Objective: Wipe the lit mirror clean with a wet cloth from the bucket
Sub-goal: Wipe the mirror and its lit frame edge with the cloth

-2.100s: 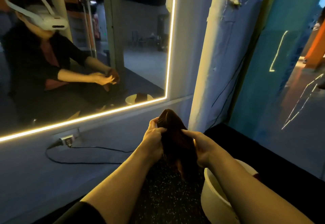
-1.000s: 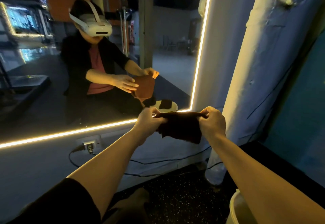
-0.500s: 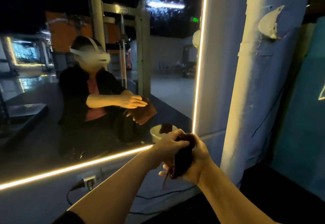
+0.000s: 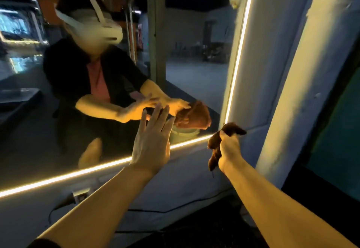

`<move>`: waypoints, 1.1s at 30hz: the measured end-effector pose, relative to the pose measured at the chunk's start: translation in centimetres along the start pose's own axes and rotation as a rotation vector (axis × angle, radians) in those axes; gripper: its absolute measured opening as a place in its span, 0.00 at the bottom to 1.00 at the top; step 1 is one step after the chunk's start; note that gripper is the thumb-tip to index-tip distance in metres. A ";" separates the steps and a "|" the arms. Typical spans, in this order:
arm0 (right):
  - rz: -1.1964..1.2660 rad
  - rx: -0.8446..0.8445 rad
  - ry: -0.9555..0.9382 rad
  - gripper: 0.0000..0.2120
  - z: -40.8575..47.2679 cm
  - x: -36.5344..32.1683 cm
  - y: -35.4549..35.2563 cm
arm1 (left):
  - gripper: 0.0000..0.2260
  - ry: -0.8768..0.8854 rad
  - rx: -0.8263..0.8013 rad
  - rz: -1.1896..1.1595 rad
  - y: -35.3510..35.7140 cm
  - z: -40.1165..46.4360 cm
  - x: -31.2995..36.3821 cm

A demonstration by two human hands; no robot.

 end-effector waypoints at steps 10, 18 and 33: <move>-0.116 0.003 -0.474 0.30 3.0 2.7 9.1 | 0.39 0.068 -0.018 0.293 5.4 1.1 -0.8; -0.269 0.183 -0.420 0.36 9.9 4.8 4.9 | 0.45 0.010 -0.006 0.453 7.6 1.6 -0.6; -0.486 0.230 -0.589 0.30 9.1 4.9 4.5 | 0.45 -0.112 -0.008 0.325 7.6 1.5 0.9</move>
Point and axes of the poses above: each hand's wrist, its own z-axis towards the middle knuckle, its own y-axis out of the palm, x = y × z, the point moved 4 cm from there along z, towards the middle knuckle, and after that the axes turned 3 degrees about -x, right-handed, at the moved point
